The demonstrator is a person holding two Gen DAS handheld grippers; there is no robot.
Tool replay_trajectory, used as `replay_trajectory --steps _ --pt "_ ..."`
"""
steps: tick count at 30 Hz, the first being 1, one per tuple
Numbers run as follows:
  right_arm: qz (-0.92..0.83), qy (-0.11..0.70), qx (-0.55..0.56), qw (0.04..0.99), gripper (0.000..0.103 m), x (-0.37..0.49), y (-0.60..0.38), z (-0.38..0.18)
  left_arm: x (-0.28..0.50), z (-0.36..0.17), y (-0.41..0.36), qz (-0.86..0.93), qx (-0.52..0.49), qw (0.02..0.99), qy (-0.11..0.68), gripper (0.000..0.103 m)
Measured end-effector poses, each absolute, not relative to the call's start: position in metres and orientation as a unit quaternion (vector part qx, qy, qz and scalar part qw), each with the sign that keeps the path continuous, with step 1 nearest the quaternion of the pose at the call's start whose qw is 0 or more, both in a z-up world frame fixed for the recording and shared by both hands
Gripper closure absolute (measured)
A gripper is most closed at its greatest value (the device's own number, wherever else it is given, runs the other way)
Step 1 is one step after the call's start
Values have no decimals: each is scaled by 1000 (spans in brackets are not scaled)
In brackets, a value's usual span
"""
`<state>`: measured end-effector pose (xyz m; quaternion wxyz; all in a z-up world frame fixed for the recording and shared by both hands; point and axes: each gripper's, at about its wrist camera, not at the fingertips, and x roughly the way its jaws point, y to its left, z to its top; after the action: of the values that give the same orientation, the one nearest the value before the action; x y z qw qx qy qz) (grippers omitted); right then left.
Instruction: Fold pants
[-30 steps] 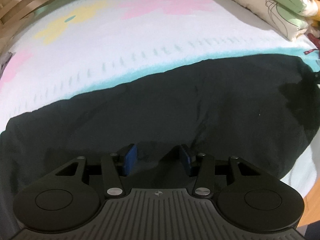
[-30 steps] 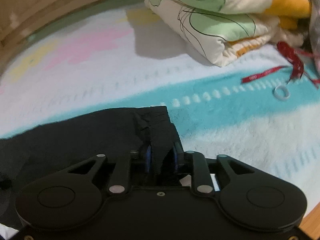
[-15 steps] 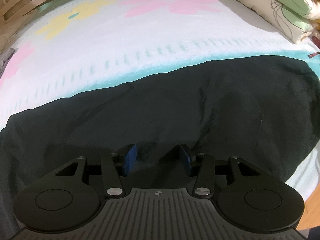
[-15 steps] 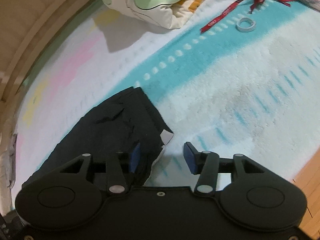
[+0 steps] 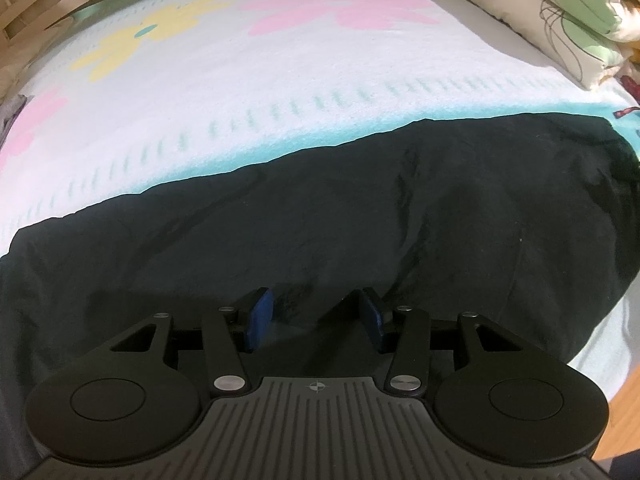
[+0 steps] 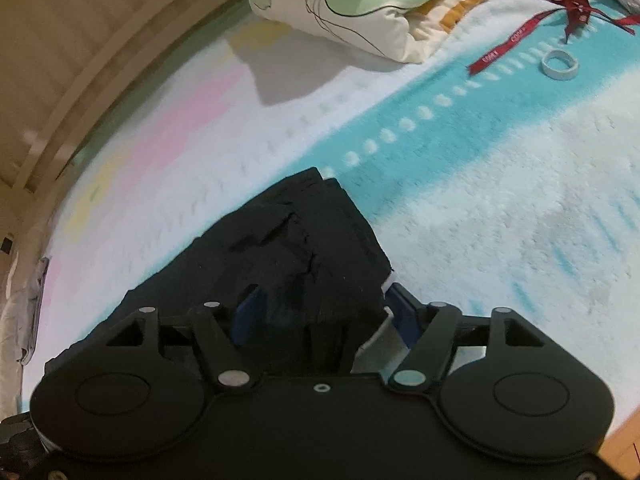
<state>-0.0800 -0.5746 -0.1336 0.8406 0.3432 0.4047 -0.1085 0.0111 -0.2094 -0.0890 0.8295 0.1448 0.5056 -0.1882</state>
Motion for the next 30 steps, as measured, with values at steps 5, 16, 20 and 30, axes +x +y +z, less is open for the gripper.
replay_trajectory --steps 5,16,20,30 --pt "-116 400 332 846 69 -76 -575 -136 11 -89 -211 -190 150 829 503 56" --pt "-76 348 324 877 71 -69 -547 -69 5 -86 -220 -187 173 838 482 57" --pt "-45 335 319 886 71 -61 -518 -43 7 -91 -221 -186 171 837 486 56" --pt "70 328 277 900 73 -31 -407 -6 34 -57 -144 -101 84 857 498 57"
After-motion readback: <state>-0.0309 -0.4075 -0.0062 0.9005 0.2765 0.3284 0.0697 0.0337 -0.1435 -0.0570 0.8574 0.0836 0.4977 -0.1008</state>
